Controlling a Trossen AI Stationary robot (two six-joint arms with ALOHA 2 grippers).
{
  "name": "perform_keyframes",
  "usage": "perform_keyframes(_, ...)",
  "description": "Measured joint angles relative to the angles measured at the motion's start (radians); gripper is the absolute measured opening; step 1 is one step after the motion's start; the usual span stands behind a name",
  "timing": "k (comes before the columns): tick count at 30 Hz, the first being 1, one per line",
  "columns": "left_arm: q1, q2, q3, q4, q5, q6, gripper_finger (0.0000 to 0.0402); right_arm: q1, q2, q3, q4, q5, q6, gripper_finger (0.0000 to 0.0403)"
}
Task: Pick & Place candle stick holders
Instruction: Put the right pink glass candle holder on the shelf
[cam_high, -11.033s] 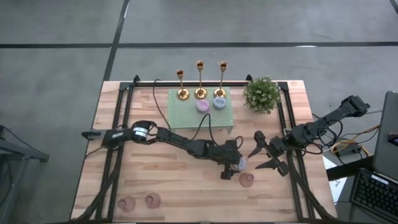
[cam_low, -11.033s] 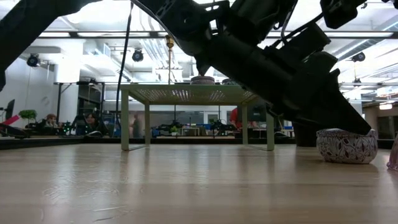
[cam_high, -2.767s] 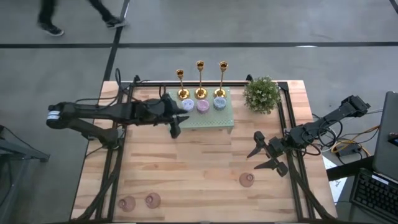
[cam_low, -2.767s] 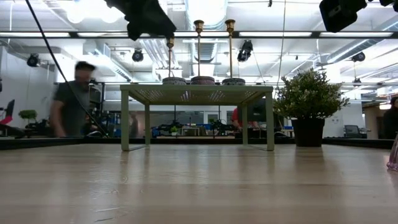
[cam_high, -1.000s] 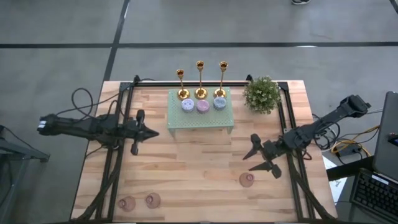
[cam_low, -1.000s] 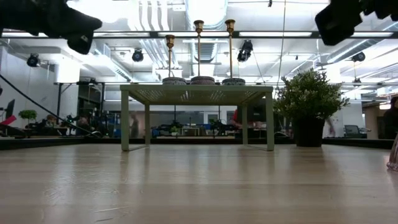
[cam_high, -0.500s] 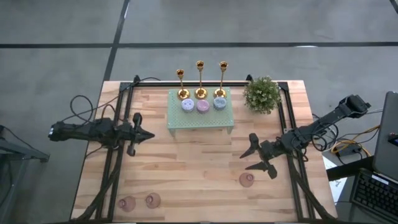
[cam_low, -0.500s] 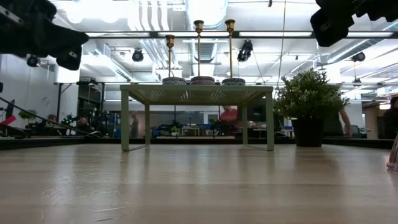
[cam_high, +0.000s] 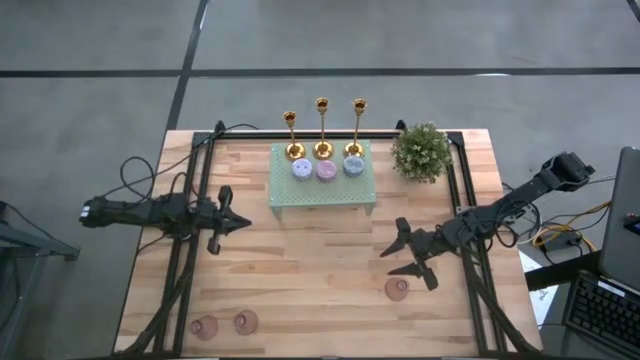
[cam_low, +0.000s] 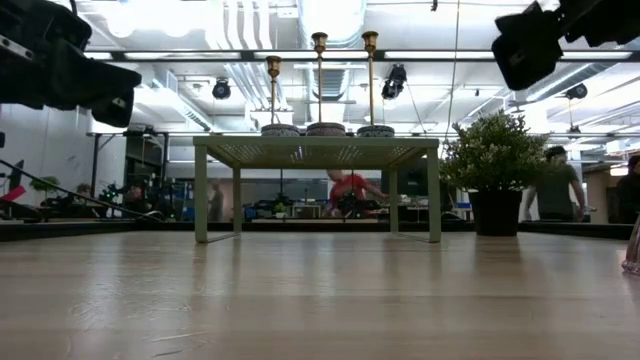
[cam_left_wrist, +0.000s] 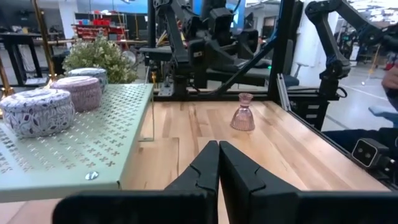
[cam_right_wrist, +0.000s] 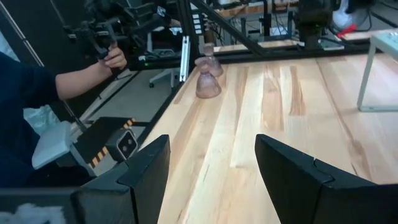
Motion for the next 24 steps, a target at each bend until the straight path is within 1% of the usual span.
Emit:
perform_keyframes(14,0.001,0.004,-0.002,-0.001,-0.005,-0.001,0.0014,0.002,-0.002,0.020,-0.008,-0.010,-0.038,0.0228)
perform_keyframes(15,0.001,0.004,-0.003,0.000,-0.007,0.015,0.0014,0.002,-0.003,0.020,-0.008,-0.011,-0.038,0.0228)
perform_keyframes(17,0.001,0.004,-0.004,0.006,-0.019,0.107,0.0014,0.002,-0.008,0.020,-0.007,-0.010,-0.038,0.0228)
perform_keyframes(19,0.001,0.004,-0.004,0.007,-0.023,0.135,0.0014,0.002,-0.009,0.020,-0.007,-0.010,-0.042,0.0228)
perform_keyframes(24,0.001,0.006,-0.004,0.007,-0.024,0.068,0.0014,0.002,-0.008,0.020,-0.008,-0.009,-0.043,0.0228)
